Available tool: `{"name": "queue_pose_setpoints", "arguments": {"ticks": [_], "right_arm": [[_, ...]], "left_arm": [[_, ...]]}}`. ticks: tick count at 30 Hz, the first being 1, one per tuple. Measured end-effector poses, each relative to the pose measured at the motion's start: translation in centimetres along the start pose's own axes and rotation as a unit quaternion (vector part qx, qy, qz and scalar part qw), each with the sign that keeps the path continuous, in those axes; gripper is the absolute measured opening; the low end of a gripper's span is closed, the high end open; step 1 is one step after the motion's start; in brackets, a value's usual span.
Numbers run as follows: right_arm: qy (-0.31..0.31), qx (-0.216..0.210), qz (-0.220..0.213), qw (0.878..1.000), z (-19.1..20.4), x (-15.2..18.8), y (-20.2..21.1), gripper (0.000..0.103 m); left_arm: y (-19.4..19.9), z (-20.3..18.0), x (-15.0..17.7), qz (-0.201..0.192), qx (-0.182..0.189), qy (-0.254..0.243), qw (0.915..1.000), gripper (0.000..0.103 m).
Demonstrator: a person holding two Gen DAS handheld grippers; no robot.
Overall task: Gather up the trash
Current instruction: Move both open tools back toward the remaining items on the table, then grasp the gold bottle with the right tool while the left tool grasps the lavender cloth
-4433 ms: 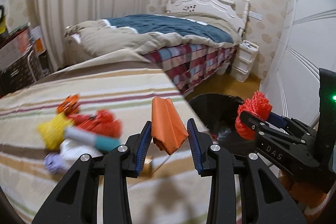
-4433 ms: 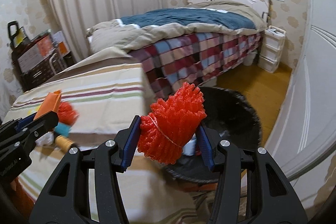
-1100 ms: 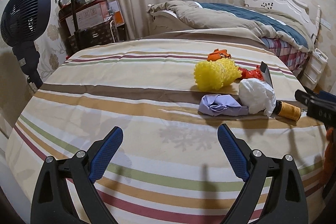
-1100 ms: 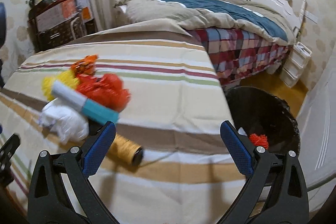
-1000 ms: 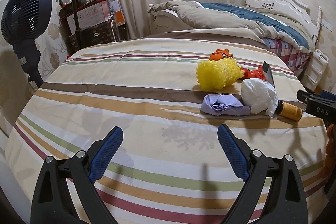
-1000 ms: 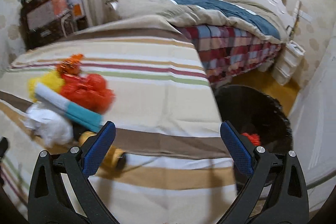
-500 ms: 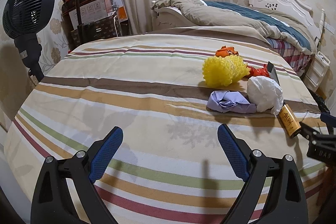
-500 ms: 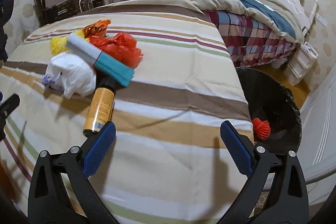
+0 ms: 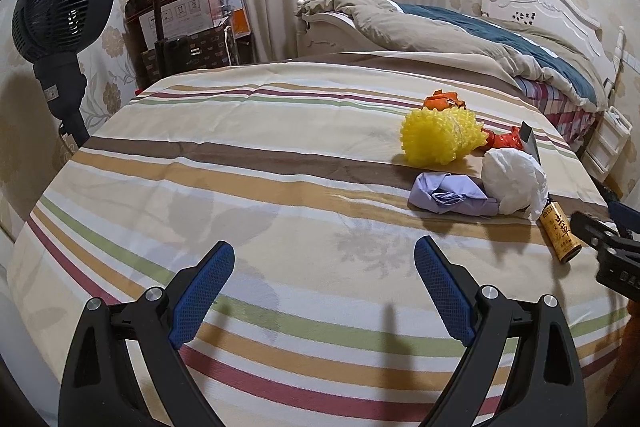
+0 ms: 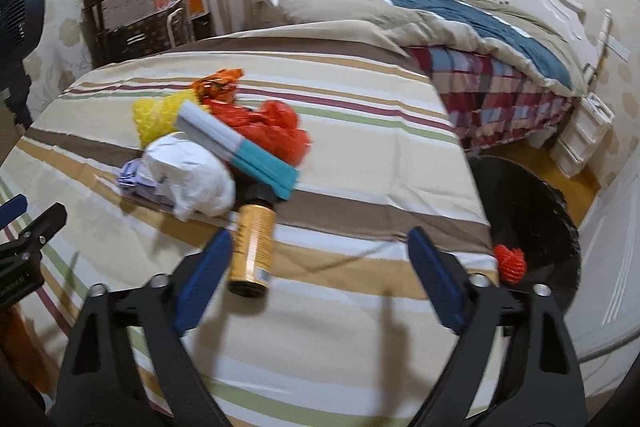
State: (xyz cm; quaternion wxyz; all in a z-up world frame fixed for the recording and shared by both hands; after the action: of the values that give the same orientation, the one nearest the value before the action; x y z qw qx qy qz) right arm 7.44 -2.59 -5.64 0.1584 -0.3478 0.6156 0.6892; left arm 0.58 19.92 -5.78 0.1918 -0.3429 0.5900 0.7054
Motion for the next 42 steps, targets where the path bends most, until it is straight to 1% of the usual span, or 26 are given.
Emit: {"name": "queue_pose_setpoints", "arguments": {"ticks": [2, 3, 4, 6, 8, 10, 13, 15, 24, 28, 32, 37, 42], "right_arm": [[0.002, -0.01, 0.006, 1.0, 0.7, -0.2, -0.6, 0.075], [0.003, -0.013, 0.008, 1.0, 0.9, -0.3, -0.8, 0.071], [0.004, -0.017, 0.012, 1.0, 1.2, -0.3, -1.2, 0.064], [0.006, -0.022, 0.019, 1.0, 1.6, -0.2, -1.6, 0.056], [0.007, -0.028, 0.028, 0.999, 1.9, 0.0, -2.1, 0.052], [0.005, -0.034, 0.032, 0.999, 2.1, 0.3, -2.3, 0.038], [-0.001, -0.036, 0.034, 0.999, 1.8, 0.6, -2.5, 0.027], [-0.003, -0.032, 0.031, 0.999, 1.4, 0.7, -2.3, 0.023], [-0.03, -0.017, 0.027, 0.999, -1.4, 1.0, -2.1, 0.023], [-0.041, -0.019, 0.027, 0.999, -2.4, 1.0, -2.1, 0.023], [-0.046, -0.026, 0.026, 0.998, -2.7, 1.0, -2.1, 0.023], [-0.049, -0.033, 0.026, 0.998, -2.9, 0.8, -2.2, 0.023], [-0.051, -0.035, 0.025, 0.998, -3.0, 0.8, -2.2, 0.023]], "left_arm": [[0.0, 0.2, 0.0, 0.001, 0.001, 0.003, 1.0, 0.091], [-0.1, 0.2, 0.0, 0.002, 0.002, 0.004, 1.0, 0.091], [-0.1, 0.3, 0.0, 0.002, 0.002, 0.005, 1.0, 0.091], [-0.2, 0.3, 0.1, 0.002, 0.002, 0.005, 1.0, 0.091], [-0.3, 0.2, 0.0, 0.003, 0.002, 0.004, 1.0, 0.091], [-0.4, 0.0, -0.1, 0.004, 0.003, 0.001, 1.0, 0.091], [-0.5, -0.4, -0.2, 0.002, 0.005, -0.005, 1.0, 0.091], [-0.7, -0.8, -0.3, 0.002, 0.006, -0.007, 1.0, 0.091], [-1.8, -4.0, -1.4, 0.007, 0.033, -0.03, 0.999, 0.091], [-2.6, -5.5, -2.2, 0.008, 0.041, -0.043, 0.9982, 0.091], [-3.2, -6.6, -2.7, 0.011, 0.044, -0.052, 0.9976, 0.091], [-4.2, -7.6, -3.3, 0.018, 0.037, -0.068, 0.9968, 0.091], [-4.9, -7.5, -3.2, 0.033, 0.04, -0.068, 0.9963, 0.091]]}}
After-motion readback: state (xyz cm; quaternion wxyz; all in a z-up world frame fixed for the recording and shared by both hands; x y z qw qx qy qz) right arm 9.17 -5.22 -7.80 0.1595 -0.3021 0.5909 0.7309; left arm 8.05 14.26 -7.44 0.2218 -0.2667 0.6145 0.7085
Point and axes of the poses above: each gripper's, at about its wrist camera, not at the fingertips, and y roughly against the way its jaws point, z to its left, x to its underside, the point moved 5 cm from there along -y, roughly the way its jaws point, and after that the axes turned 3 degrees about -y, right-handed, at the moved point
